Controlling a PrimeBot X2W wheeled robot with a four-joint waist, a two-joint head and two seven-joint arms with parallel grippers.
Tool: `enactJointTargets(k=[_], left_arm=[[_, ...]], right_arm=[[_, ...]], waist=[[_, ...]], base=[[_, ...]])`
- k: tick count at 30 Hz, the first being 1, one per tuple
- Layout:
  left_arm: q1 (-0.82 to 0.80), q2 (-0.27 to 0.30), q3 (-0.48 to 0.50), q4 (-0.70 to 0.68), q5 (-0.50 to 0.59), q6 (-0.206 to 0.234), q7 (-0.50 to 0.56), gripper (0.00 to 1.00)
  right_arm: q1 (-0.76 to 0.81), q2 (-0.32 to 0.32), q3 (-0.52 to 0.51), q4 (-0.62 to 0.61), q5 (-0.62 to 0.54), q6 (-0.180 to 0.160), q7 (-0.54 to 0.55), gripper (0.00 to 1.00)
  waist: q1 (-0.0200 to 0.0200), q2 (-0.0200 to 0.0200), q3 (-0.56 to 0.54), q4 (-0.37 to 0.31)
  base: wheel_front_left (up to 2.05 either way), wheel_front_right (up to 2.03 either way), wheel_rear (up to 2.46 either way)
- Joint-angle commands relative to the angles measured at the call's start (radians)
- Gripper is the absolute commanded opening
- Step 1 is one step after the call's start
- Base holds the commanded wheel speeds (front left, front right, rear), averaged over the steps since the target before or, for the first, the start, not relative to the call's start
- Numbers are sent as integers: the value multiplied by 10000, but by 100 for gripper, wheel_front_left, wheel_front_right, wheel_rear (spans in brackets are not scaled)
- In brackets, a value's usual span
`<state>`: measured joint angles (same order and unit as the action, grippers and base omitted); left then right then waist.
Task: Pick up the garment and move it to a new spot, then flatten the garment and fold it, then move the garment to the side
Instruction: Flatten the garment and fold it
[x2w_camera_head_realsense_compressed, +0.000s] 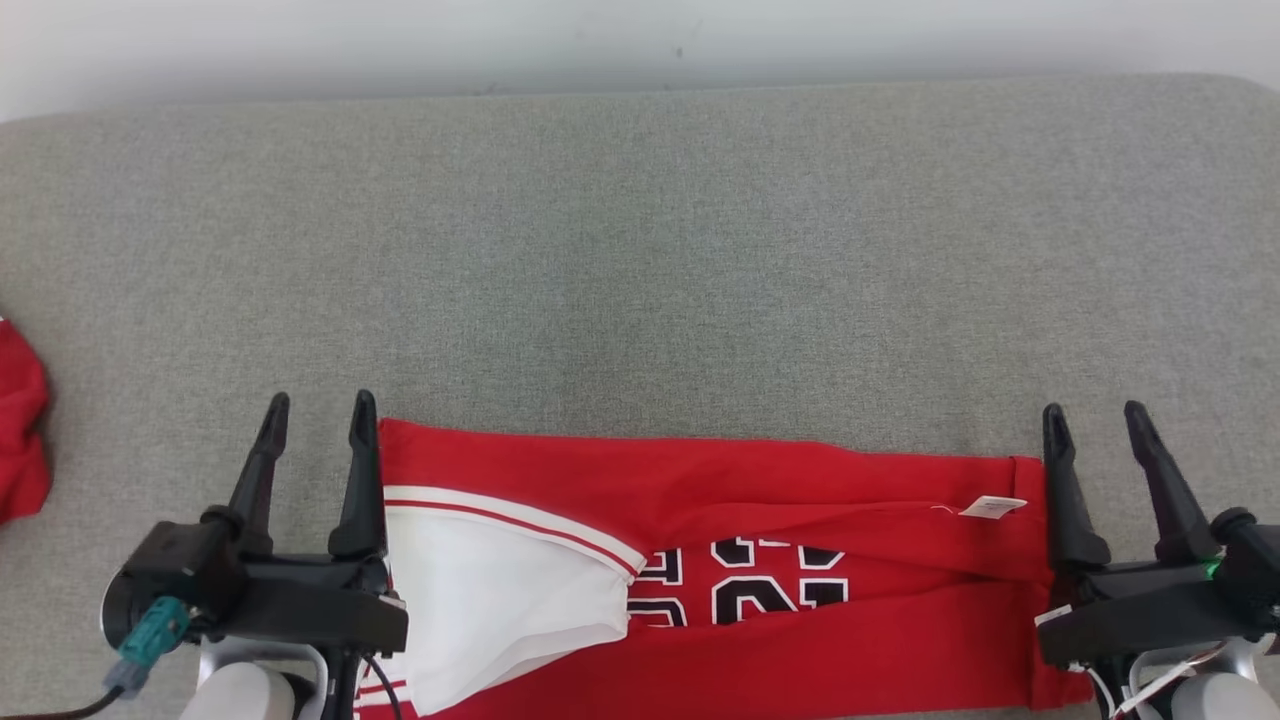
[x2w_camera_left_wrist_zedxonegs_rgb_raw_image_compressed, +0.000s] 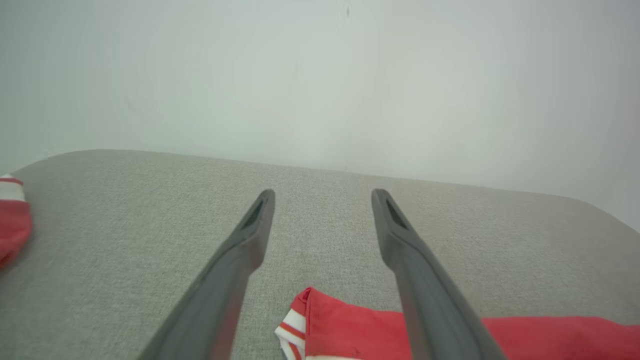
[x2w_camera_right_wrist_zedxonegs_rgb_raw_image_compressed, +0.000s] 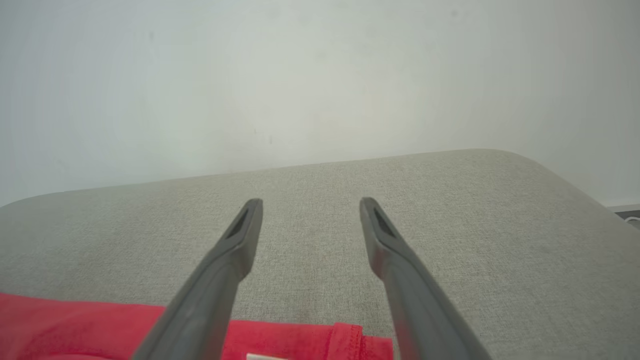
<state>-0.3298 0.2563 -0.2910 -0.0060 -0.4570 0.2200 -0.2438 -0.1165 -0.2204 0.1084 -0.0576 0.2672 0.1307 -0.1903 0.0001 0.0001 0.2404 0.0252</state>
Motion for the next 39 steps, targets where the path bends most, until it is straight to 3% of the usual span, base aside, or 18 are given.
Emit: enactJointTargets(k=[1,12,27,39], left_arm=[[-69,12,12,110,72,-89,-91,100],[643,84,41,610,1063,-74,-223,100],[860,-23,121,522,1330,-101,-208,100],[662,-130,18,484,1510,-108,-209,100]], right_arm=[[-15,16,7,57,-109,0,52,100],[767,194,122,250,-281,0,379,100],[969,221,97,159,-196,0,624,100],[663,-98,-200,2442,407,0,105,100]], waist=[[-1,-1,-36,-21],[-1,-1,-487,-121],[-1,-1,-631,16],[-1,-1,-347,142]], base=[[0,0,0],[0,0,0],[0,0,0],[0,0,0]])
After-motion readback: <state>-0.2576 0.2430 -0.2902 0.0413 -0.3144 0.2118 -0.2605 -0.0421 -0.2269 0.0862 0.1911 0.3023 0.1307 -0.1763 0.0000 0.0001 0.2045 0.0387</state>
